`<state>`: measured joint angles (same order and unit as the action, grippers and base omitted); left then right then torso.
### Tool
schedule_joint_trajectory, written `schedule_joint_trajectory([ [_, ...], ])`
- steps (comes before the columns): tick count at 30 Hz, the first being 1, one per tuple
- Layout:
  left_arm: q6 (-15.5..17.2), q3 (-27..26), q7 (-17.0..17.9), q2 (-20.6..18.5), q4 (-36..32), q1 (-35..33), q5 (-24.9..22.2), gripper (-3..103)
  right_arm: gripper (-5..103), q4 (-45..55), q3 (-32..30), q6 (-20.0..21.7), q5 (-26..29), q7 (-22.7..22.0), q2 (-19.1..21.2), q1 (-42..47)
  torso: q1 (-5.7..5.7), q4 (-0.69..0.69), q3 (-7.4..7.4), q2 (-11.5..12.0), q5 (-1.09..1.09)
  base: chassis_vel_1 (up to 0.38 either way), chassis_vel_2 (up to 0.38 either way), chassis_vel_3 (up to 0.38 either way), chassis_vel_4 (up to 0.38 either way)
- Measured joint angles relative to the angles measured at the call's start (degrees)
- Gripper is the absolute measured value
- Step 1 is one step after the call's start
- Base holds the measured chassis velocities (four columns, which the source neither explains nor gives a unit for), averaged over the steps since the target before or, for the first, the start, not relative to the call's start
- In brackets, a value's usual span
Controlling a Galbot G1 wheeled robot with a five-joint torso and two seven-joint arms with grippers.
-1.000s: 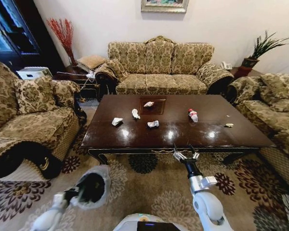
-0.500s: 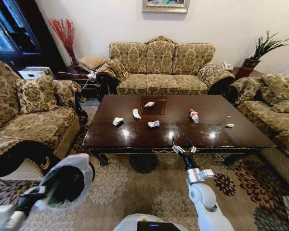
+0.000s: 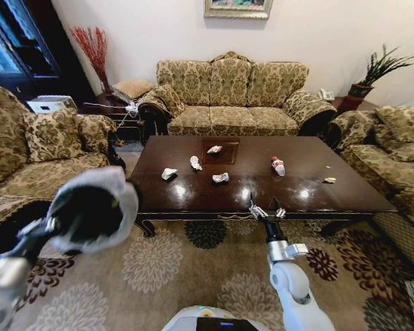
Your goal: Move to the front of the table and place the trash on the table into the trash bin.
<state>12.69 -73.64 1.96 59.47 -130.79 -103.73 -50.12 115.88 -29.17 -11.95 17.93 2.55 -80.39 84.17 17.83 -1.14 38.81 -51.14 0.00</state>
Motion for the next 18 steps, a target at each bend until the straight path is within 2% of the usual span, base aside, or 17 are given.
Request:
schedule_joint_trajectory([
  [6,-0.24,6.54,0.89,-4.85,2.92,5.52,1.36,2,100,3.57,-1.20,1.60,-3.99,-2.12,0.89,2.69,0.00,-0.03,0.00,0.00,0.00,0.000,0.000,0.000,0.000],
  [13,-1.78,8.87,0.94,-8.29,6.34,8.15,1.64,2,100,5.02,-0.82,2.33,-4.96,-0.88,0.58,4.10,0.00,-0.02,0.00,0.00,-0.02,0.000,0.000,0.000,0.000],
  [18,-3.03,9.35,-1.32,-11.07,8.50,7.58,2.82,2,100,5.22,0.10,2.16,-5.94,-0.40,-0.44,4.21,-0.01,-0.04,0.00,0.00,0.01,-0.003,0.011,0.014,-0.010],
])
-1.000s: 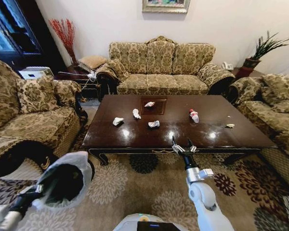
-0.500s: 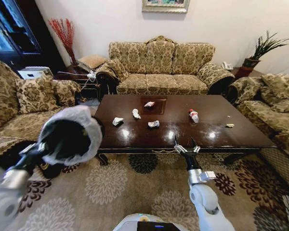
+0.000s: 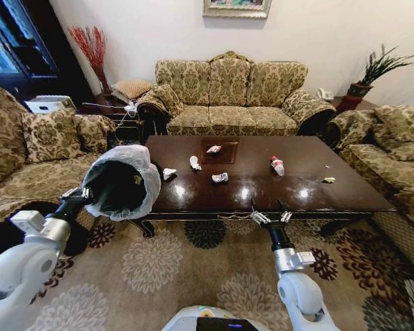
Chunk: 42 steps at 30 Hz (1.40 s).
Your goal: Move to the front of the table and place the trash on the table into the trash bin.
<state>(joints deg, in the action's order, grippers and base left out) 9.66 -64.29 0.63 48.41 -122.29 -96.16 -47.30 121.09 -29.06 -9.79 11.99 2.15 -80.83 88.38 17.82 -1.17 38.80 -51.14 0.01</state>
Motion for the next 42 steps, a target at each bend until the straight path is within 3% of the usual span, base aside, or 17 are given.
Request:
schedule_joint_trajectory([
  [7,-0.51,-0.18,-2.26,-2.54,0.92,-0.81,0.70,2,100,-0.46,0.51,-0.33,-0.29,0.99,0.05,-0.07,-0.01,0.00,-0.01,0.00,-0.01,-0.091,0.094,0.088,-0.099],
  [13,-0.52,1.17,-2.59,-2.03,0.25,-1.00,1.75,2,100,-1.47,1.22,-0.77,-0.87,2.67,0.53,-0.70,0.00,0.02,0.00,0.00,0.04,-0.206,0.216,0.210,-0.208],
  [15,-0.52,1.17,-2.60,-1.78,-0.02,-1.07,1.88,2,100,-2.07,2.75,-1.92,-1.75,1.62,0.59,-1.47,0.01,-0.03,0.00,0.00,-0.09,-0.230,0.296,0.254,-0.306],
  [17,-0.52,0.72,-2.61,-1.74,-0.18,-1.06,1.82,2,100,-2.19,3.42,-2.10,-1.75,1.05,0.27,-1.94,0.04,-0.02,0.01,0.01,-0.08,-0.271,0.211,0.253,-0.287],
  [19,-0.52,-0.26,-2.61,-1.95,-0.22,-1.04,1.58,2,100,-2.21,3.51,-1.70,-2.24,0.98,-0.08,-2.08,0.08,0.05,0.02,0.02,0.07,-0.249,0.185,0.181,-0.218],
  [21,-0.52,-1.23,-2.57,-2.21,-0.27,-1.14,1.45,2,100,-2.20,3.40,-1.28,-2.49,1.27,0.06,-1.77,0.10,0.03,0.04,0.02,0.00,-0.213,0.140,0.128,-0.184],
  [23,-0.53,-1.67,-2.53,-2.22,-0.55,-1.26,1.38,2,100,-2.23,3.22,-1.47,-2.32,1.57,0.33,-1.39,0.10,0.00,0.04,0.02,-0.07,-0.038,0.094,0.045,-0.037],
  [26,-0.53,-1.23,-2.57,-1.73,-0.94,-1.31,1.47,2,100,-2.40,2.89,-1.92,-1.90,1.65,0.35,-1.12,0.00,0.01,0.00,0.01,0.04,-0.010,0.044,0.006,-0.021],
  [42,-0.49,-0.41,-2.56,-0.98,-1.74,-1.70,1.92,2,100,-3.04,3.24,-2.71,-1.65,2.00,0.08,-1.06,0.02,0.01,0.01,0.00,-0.02,0.122,0.100,-0.119,-0.108],
])
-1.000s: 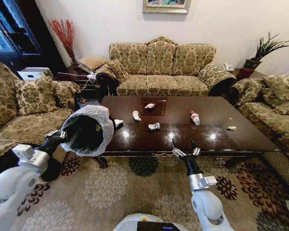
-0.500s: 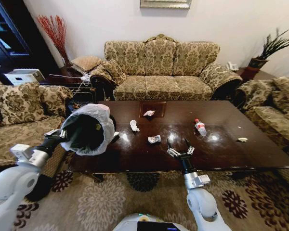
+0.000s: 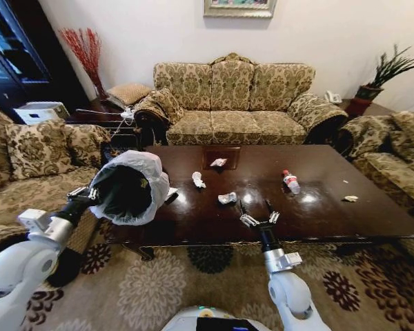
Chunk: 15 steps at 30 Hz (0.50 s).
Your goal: Move to the front of the table and place the trash on the table into the trash bin.
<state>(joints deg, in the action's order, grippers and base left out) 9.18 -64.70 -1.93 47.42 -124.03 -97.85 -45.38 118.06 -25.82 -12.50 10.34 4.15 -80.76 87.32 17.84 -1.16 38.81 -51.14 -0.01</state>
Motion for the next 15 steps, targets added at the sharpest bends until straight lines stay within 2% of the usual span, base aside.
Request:
schedule_joint_trajectory([
  [7,0.49,0.06,0.05,-0.03,-0.52,-0.05,-0.02,2,100,-0.44,0.92,1.05,1.61,-0.72,0.50,-1.24,-0.01,0.00,-0.01,0.00,0.03,0.244,0.256,-0.226,-0.265],
  [10,3.63,0.07,0.65,-0.49,-1.36,-0.33,0.01,2,100,-0.60,3.43,7.00,3.96,-1.71,1.60,-3.52,-0.01,-0.01,-0.01,0.00,0.06,0.188,0.148,-0.161,-0.105],
  [12,8.10,-0.10,2.00,-1.72,-2.43,-0.74,-2.05,2,100,-0.96,6.52,14.47,7.45,-3.10,2.53,-6.48,-0.03,-0.05,-0.02,0.00,0.06,0.068,0.027,-0.067,-0.046],
  [13,8.10,-0.10,2.00,-1.72,-2.43,-0.74,-2.05,2,100,-0.96,6.52,14.47,7.45,-3.10,2.53,-6.48,-0.03,-0.05,-0.02,0.00,0.06,0.068,0.005,-0.031,-0.046],
  [15,10.18,-0.06,2.93,-3.11,-2.77,-0.82,-5.01,2,100,-2.16,8.51,18.62,9.85,-4.07,2.91,-8.80,-0.03,-0.04,-0.01,0.00,0.02,0.000,0.000,0.000,0.000],
])
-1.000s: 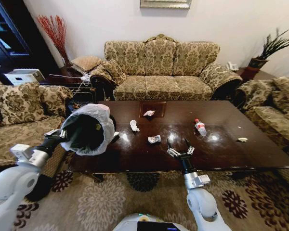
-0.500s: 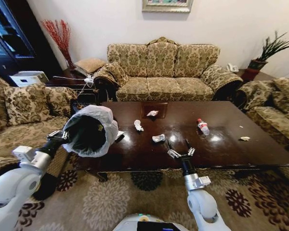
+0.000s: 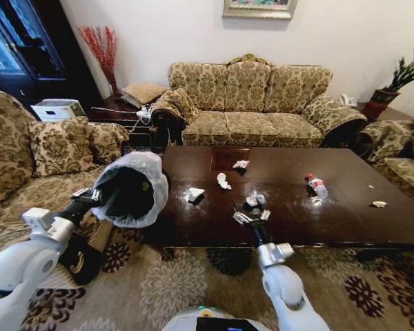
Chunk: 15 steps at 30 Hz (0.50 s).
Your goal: Move to the front of the table and place the trash on the table into the trash bin.
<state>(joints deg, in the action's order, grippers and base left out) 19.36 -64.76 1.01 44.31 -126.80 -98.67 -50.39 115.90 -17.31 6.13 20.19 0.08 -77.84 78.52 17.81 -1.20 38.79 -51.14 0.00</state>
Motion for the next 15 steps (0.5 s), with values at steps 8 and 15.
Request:
schedule_joint_trajectory([
  [8,1.49,1.82,1.52,-7.82,3.52,2.18,-4.73,2,100,-9.51,4.84,2.65,0.48,-3.53,-2.39,-9.01,0.06,0.09,0.03,0.01,-0.01,-0.071,-0.034,0.024,0.003],
  [15,1.01,-0.34,1.72,-12.09,6.32,2.26,-5.16,2,100,-23.15,10.58,1.38,0.19,-4.82,-9.01,-18.43,0.00,-0.01,0.01,0.01,0.02,0.022,0.009,-0.004,0.006],
])
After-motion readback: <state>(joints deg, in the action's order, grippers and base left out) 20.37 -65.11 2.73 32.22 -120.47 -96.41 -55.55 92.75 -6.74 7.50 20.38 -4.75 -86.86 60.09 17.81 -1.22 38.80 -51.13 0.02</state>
